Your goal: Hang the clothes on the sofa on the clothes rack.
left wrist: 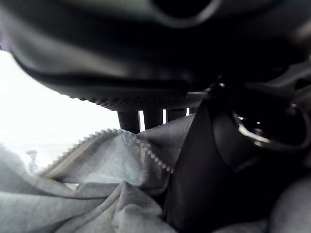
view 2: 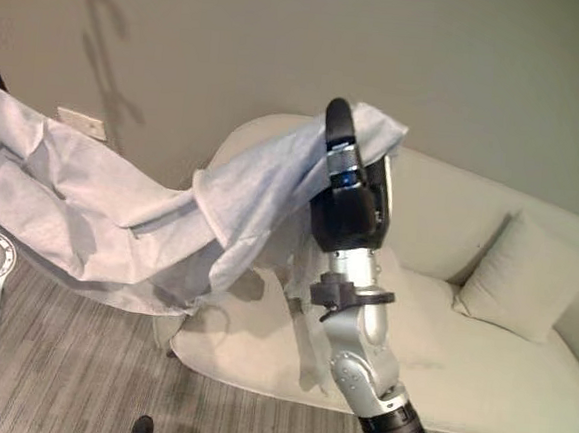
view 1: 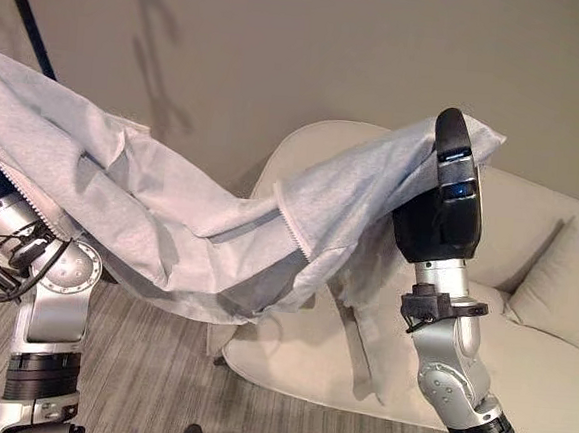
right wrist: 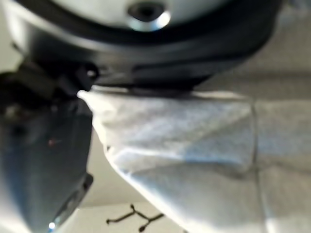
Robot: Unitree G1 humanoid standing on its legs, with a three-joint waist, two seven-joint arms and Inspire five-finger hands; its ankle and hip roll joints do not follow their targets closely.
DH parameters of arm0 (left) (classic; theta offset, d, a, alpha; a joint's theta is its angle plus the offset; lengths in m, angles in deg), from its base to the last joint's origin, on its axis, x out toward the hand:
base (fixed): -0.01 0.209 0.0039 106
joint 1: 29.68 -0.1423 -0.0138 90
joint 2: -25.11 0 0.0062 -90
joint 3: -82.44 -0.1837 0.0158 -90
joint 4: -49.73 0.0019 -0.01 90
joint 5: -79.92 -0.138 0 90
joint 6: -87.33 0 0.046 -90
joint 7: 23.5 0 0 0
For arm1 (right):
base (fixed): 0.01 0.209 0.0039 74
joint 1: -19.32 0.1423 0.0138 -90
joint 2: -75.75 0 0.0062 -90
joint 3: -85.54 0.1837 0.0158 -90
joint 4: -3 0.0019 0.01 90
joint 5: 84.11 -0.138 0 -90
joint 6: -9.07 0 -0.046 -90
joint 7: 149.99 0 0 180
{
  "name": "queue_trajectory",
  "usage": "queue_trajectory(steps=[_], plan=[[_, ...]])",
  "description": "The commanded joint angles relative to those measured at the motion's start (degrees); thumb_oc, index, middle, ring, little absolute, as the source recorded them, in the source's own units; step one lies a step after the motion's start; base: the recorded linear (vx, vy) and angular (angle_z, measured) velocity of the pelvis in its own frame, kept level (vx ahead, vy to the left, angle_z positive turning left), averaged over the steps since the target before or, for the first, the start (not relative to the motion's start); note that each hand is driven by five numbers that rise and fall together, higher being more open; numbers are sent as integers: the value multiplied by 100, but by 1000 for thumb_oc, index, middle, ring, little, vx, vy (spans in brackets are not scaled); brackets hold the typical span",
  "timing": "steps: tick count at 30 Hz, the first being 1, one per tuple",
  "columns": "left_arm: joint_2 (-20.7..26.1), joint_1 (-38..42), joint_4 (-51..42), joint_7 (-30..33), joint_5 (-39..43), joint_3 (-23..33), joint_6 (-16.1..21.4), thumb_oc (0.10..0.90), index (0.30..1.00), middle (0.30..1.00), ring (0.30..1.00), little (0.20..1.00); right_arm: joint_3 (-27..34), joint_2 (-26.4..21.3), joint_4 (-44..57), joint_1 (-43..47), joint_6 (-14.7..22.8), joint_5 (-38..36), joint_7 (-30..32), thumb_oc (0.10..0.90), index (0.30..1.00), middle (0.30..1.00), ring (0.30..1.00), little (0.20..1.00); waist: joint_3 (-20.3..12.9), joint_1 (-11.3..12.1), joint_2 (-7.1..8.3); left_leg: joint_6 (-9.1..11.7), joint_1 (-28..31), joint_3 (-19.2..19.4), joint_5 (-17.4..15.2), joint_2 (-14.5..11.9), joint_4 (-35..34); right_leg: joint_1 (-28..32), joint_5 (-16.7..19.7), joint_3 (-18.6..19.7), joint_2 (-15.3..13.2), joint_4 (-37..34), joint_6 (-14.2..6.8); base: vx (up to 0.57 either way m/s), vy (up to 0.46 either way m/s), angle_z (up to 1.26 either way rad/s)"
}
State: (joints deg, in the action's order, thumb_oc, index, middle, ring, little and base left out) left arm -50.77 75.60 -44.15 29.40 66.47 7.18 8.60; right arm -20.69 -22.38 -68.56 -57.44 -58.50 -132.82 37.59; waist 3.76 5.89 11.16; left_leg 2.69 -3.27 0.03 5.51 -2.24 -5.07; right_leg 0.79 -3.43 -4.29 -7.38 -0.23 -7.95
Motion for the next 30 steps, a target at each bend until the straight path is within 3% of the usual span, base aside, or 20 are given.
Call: queue_trajectory(steps=[1, 3, 5, 10, 11, 13, 16, 19, 20, 23, 26, 28, 30], plan=[[368, -110, -722, -137, -221, 103, 713, 400, 300, 300, 300, 300, 692, -71, 645, 99, 583, 59, -126, 400, 300, 300, 300, 300, -560, -21, -137, -245, 246, -219, -566, 613, 7, -552, -72, 186, 667, 829, 290, 73, -85, 26], [276, -262, -796, -199, -154, 151, 748, 400, 300, 300, 300, 300, 730, -76, 652, 1, 570, 95, -131, 400, 300, 300, 300, 300, -601, -58, -152, -246, 313, -329, -631, 633, 7, -440, -93, 187, 686, 724, 315, 61, -82, 42], [104, -612, -1017, -257, 78, 314, 863, 400, 300, 300, 300, 300, 809, -132, 661, -86, 499, 181, -99, 400, 300, 300, 300, 300, -759, -87, -274, -248, 338, -419, -607, 628, 8, -254, 196, 120, 684, 221, 287, 68, -74, 59], [89, -737, -1010, -246, 143, 291, 876, 400, 300, 300, 300, 300, 889, -111, 726, -84, 528, 383, 4, 400, 300, 300, 300, 300, -707, -11, -420, -246, 201, -523, -716, 629, 435, 17, 302, -24, 635, -151, 299, 37, -26, 15], [-90, -497, -1006, -423, 206, -51, 930, 400, 300, 300, 300, 300, 1013, -176, 680, -122, 533, 771, 225, 400, 300, 300, 300, 300, -483, -127, -478, -83, -175, 7, -676, 376, 805, 149, 258, -426, 432, -190, 268, -60, 61, 53], [-98, -473, -997, -425, 202, -59, 929, 400, 300, 300, 300, 300, 1019, -183, 688, -114, 528, 795, 250, 400, 300, 300, 300, 300, -468, -136, -487, -77, -203, -11, -695, 375, 854, 150, 255, -447, 434, -186, 270, -53, 54, 122], [-173, -725, -1097, -626, 6, -74, 926, 400, 300, 300, 300, 300, 914, -132, 773, -47, 469, 1184, 331, 400, 300, 300, 300, 300, -583, -213, -536, 56, -62, 420, -556, -105, 590, 229, 278, -557, 298, -286, 239, 31, 142, 56], [-174, -778, -1169, -707, 15, -173, 1017, 400, 300, 300, 300, 300, 949, -229, 701, -128, 439, 1287, 338, 400, 300, 300, 300, 300, -584, -385, -560, 288, 111, 588, -117, -890, 329, 101, 175, -581, -3, -76, 160, 63, 314, -15], [-177, -784, -1138, -687, 122, -273, 1119, 400, 300, 300, 300, 300, 972, -298, 612, -145, 475, 1342, 430, 400, 300, 300, 300, 300, -592, -464, -696, 516, 41, 549, 369, -1436, 41, 27, 29, -473, -160, 115, 80, 129, 487, -11], [-167, -706, -1109, -612, 220, -445, 1270, 400, 300, 300, 300, 300, 1010, -326, 448, -189, 507, 1474, 603, 400, 300, 300, 300, 300, -448, -502, -783, 720, -203, 414, 788, -1928, 7, 24, -86, -318, -419, 280, -43, 124, 463, -13], [-189, -629, -1085, -592, 266, -710, 1397, 400, 300, 300, 300, 300, 1054, -307, 388, -228, 566, 1581, 735, 400, 300, 300, 300, 300, -408, -466, -927, 919, -336, 99, 941, -2124, 7, 128, -103, -173, -663, 257, -198, 163, 512, -20], [-229, -622, -1147, -627, 226, -796, 1394, 400, 300, 300, 300, 300, 1097, -313, 374, -265, 579, 1608, 727, 400, 300, 300, 300, 300, -437, -464, -983, 947, -293, -28, 800, -2108, 7, 191, -65, -100, -759, 192, -268, 165, 380, 10], [-322, -573, -1261, -893, 337, -1083, 1450, 400, 300, 300, 300, 300, 1230, -309, 399, -495, 531, 1729, 719, 400, 300, 300, 300, 300, -502, -522, -1043, 980, -269, 47, 376, -1992, 90, 388, 154, -150, -1057, 24, -439, 198, 531, 10]])
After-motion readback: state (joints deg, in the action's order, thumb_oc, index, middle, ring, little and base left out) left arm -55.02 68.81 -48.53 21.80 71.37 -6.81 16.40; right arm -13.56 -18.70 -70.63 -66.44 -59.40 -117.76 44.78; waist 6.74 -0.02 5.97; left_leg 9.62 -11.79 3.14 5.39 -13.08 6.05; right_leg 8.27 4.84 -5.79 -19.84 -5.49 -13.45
